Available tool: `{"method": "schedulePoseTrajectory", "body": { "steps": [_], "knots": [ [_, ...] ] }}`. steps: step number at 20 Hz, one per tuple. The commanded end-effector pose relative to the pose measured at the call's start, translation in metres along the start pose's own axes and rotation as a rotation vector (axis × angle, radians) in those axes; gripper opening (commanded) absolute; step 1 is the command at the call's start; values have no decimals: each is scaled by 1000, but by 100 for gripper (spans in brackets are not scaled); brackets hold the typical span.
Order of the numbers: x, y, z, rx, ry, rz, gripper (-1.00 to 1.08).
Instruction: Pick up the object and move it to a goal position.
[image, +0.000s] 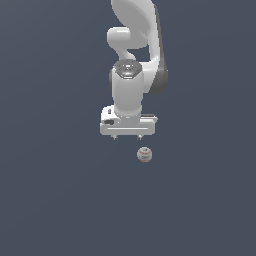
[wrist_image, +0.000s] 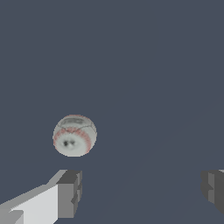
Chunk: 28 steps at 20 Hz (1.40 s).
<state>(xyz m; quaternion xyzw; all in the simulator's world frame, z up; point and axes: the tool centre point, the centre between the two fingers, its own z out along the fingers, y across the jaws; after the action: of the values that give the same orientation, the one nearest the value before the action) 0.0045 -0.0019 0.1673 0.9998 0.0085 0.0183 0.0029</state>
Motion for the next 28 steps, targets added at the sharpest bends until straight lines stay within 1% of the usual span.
{"method": "schedulePoseTrajectory", "body": {
  "steps": [1, 10, 17, 22, 28],
  "knots": [
    [0, 0, 0, 0, 0, 0, 100],
    [-3, -14, 6, 28, -23, -22, 100],
    [-3, -15, 7, 27, -23, -37, 100],
    [-2, -17, 10, 25, -24, -92, 100],
    [-1, -23, 16, 22, -26, -208, 100]
  ]
}}
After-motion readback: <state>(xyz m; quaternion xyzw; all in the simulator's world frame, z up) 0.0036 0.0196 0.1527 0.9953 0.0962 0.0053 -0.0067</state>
